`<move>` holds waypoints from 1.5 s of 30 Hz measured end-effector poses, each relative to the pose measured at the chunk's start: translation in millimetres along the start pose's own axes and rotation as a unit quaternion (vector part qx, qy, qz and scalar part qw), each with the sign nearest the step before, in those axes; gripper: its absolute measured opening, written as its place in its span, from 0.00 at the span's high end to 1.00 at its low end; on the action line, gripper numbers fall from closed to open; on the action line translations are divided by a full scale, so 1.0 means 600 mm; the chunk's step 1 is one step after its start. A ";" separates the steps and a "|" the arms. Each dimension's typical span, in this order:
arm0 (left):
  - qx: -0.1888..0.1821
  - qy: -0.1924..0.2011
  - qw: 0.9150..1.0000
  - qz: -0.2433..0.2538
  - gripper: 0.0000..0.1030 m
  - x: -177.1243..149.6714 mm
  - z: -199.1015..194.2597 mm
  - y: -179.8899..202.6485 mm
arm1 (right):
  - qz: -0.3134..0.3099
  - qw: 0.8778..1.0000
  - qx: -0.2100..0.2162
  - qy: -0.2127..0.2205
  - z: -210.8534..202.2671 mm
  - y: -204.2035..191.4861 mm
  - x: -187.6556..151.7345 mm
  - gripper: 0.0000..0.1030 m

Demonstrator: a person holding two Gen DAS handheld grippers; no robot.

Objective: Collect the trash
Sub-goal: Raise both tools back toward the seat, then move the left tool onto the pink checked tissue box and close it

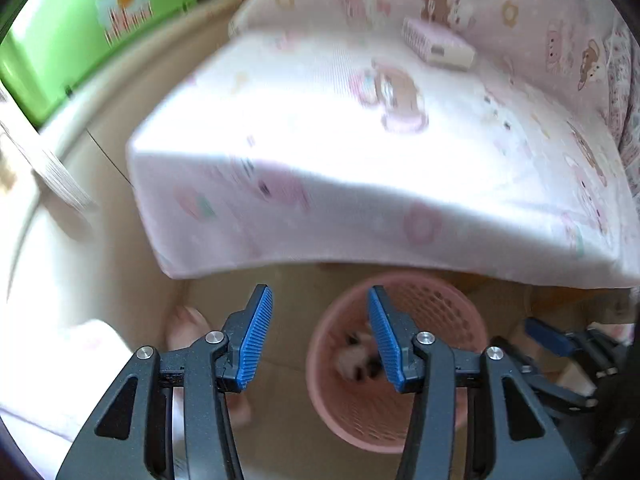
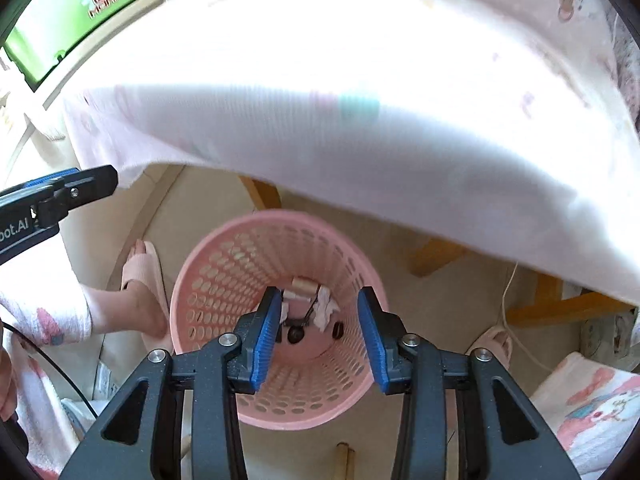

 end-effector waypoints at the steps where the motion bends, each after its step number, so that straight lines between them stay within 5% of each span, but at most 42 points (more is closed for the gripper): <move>1: 0.015 0.010 1.000 0.006 0.53 0.002 -0.008 0.001 | 0.001 1.000 0.003 0.008 -0.008 0.000 0.003 0.59; 11: 0.059 0.077 0.995 -0.022 0.48 0.019 -0.061 -0.022 | 0.029 0.996 0.027 0.086 -0.085 0.021 0.035 0.58; 14: 0.070 0.116 0.991 -0.020 0.48 0.026 -0.096 -0.027 | 0.030 0.995 0.052 0.080 -0.097 0.024 0.042 0.47; 17: 0.088 0.139 0.986 -0.004 0.47 0.037 -0.123 -0.025 | 0.033 0.992 0.053 0.106 -0.125 0.024 0.044 0.47; 22: 0.090 0.160 0.982 0.037 0.30 0.075 -0.170 -0.018 | 0.032 0.987 0.065 0.141 -0.175 0.032 0.070 0.42; 24: 0.103 0.176 0.978 0.042 0.17 0.098 -0.188 -0.021 | 0.029 0.985 0.061 0.159 -0.198 0.042 0.088 0.34; 26: 0.117 0.188 0.974 0.048 0.15 0.125 -0.203 -0.025 | 0.006 0.983 0.047 0.178 -0.216 0.050 0.118 0.26; 33: 0.103 0.205 0.972 0.050 0.00 0.216 -0.214 -0.046 | -0.009 0.971 0.010 0.238 -0.269 0.102 0.221 0.21; 38: 0.107 0.213 0.970 0.052 0.01 0.260 -0.197 -0.048 | 0.019 0.965 0.009 0.261 -0.274 0.144 0.273 0.18; 45: 0.085 0.181 0.979 0.040 0.01 0.253 -0.118 -0.047 | 0.038 0.963 -0.016 0.267 -0.222 0.173 0.288 0.17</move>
Point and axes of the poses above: each gripper's, at about its wrist camera, not at the fingertips, and z roughly the way its jaws point, y to its right, x to its top, the point moved 1 cm from there along z, roughly the way its jaws point, and after that the axes turned 15 degrees about z, right-handed, at the moved point
